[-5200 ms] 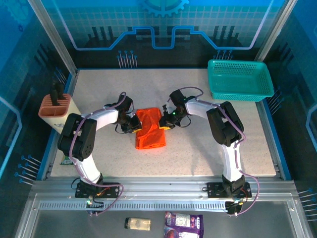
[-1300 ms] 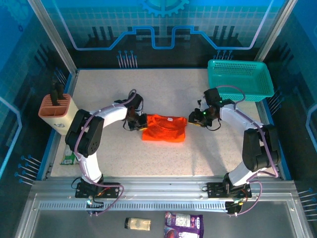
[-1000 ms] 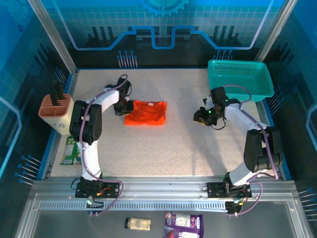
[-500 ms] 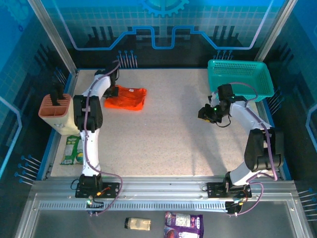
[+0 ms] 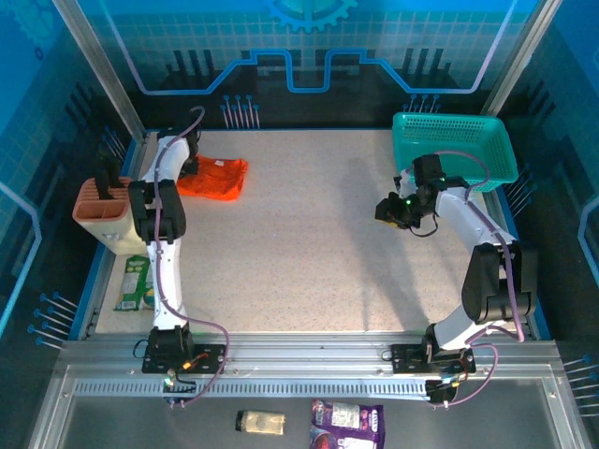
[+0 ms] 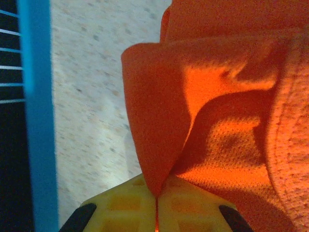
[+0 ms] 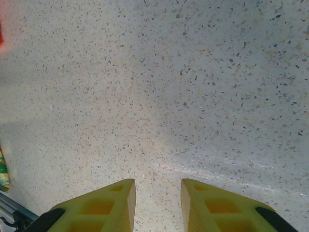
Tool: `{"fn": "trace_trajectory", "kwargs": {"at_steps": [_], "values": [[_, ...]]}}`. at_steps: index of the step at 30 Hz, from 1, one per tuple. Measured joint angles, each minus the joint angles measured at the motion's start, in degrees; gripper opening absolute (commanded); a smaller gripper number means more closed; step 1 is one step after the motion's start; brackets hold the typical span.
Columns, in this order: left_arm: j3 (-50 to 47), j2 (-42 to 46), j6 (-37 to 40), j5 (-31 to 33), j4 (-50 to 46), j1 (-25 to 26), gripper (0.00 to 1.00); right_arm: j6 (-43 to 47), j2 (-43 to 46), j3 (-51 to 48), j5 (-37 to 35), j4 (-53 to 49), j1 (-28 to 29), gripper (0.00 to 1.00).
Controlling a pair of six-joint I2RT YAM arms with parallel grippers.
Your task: Fold the inside-out t-shirt
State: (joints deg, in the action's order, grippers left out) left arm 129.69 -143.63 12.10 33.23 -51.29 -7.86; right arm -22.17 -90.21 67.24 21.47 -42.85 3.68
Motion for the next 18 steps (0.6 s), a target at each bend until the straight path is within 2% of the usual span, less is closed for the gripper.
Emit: {"fn": "trace_trajectory", "kwargs": {"at_steps": [5, 9, 11, 14, 16, 18], "values": [[0.5, -1.3, 5.6, 6.7, 4.1, -1.1, 0.11, 0.0, 0.0, 0.0, 0.0, -0.9, 0.0, 0.32], [0.6, -1.6, 8.9, 9.1, 7.1, -1.4, 0.17, 0.0, 0.0, 0.0, 0.0, -1.2, 0.0, 0.32], [0.9, -1.8, 10.4, 10.0, 8.1, -1.5, 0.26, 0.0, 0.0, 0.0, 0.0, -1.3, 0.0, 0.31], [1.2, -1.8, 11.9, 11.2, 9.2, -1.5, 0.5, 0.0, 0.2, 0.0, -0.1, -1.3, 0.0, 0.31], [1.4, -1.8, 12.0, 11.6, 9.7, -1.5, 0.57, 0.0, 0.6, 0.0, -0.2, -1.3, 0.0, 0.31], [1.5, -1.8, 11.8, 11.6, 9.7, -1.5, 0.58, 0.0, 1.1, 0.0, -0.4, -1.3, 0.0, 0.31]]}}
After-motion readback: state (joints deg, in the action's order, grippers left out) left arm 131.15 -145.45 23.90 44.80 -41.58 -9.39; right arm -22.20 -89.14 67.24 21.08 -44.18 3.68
